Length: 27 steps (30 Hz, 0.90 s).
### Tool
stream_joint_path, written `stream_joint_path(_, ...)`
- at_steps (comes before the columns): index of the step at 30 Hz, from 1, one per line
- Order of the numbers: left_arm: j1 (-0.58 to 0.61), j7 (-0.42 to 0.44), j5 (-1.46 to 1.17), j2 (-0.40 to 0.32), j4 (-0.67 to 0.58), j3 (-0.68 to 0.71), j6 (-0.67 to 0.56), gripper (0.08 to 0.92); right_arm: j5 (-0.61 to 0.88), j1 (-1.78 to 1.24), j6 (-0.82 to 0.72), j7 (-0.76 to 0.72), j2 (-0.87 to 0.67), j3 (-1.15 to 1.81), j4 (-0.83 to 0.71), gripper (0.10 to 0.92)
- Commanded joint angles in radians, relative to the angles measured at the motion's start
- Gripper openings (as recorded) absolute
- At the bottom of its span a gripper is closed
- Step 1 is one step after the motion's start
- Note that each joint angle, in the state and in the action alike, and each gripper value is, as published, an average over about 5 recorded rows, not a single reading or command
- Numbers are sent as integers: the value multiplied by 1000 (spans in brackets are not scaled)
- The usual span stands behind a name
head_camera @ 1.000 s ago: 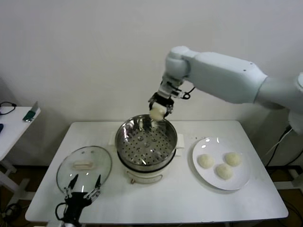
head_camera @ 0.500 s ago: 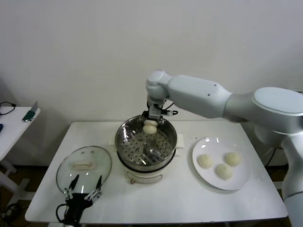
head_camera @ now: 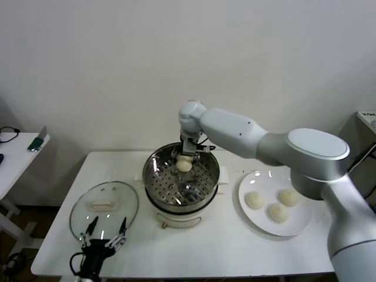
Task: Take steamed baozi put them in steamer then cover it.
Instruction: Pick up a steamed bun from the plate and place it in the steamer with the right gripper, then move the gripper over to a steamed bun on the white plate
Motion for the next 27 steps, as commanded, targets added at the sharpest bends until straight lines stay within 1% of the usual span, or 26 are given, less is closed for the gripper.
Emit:
stream_joint_path(1,0,0,2,-1,0,1,2,823,-13,-25,26,32,19,10,-40,801)
stream_joint_path(3,0,0,4,-1,-2,2,3,823,45,6,29,24,-1,-4,-9,818)
stream_joint_path(6,0,1,7,-2,-6,2,6,823,187,96,36,-11,-44,-49,42,822)
stream_joint_path(8,-1,2,9,-2,-8,2,9,823,326,184,42,-41,-74,-98,64,823)
stream_joint_path(11,-4,3,12,-4,-10,1,12,823,599,343,21,-85,-121,-207,87,823)
stream_joint_path(13,-6,3,13,-4,-10,0,13,823,792,441,-26,-111,-165,-310,116,823)
stream_joint_path(15,-6,3,11,-4,-9,-2,14,823,964,523,-112,-127,-236,-426,174,823)
stream_joint_path(17,-7,3,8,-2,-8,-3,13,823,1098,583,-241,-134,-338,-534,258,823)
stream_joint_path(18,-7,3,6,-1,-7,-4,13,823,1139,606,-307,-134,-391,-576,300,823)
stream_joint_path(20,-11,3,2,1,-4,-5,14,823,1153,637,-429,-120,-492,-644,377,823)
stream_joint_path(22,-15,4,1,3,-2,-4,14,823,1107,662,-532,-74,-578,-711,455,823)
stream_joint_path(24,-19,4,1,4,0,-2,14,823,1060,682,-659,6,-666,-783,553,823)
stream_joint_path(27,-24,5,1,4,3,0,13,823,1028,679,-828,111,-776,-845,683,823)
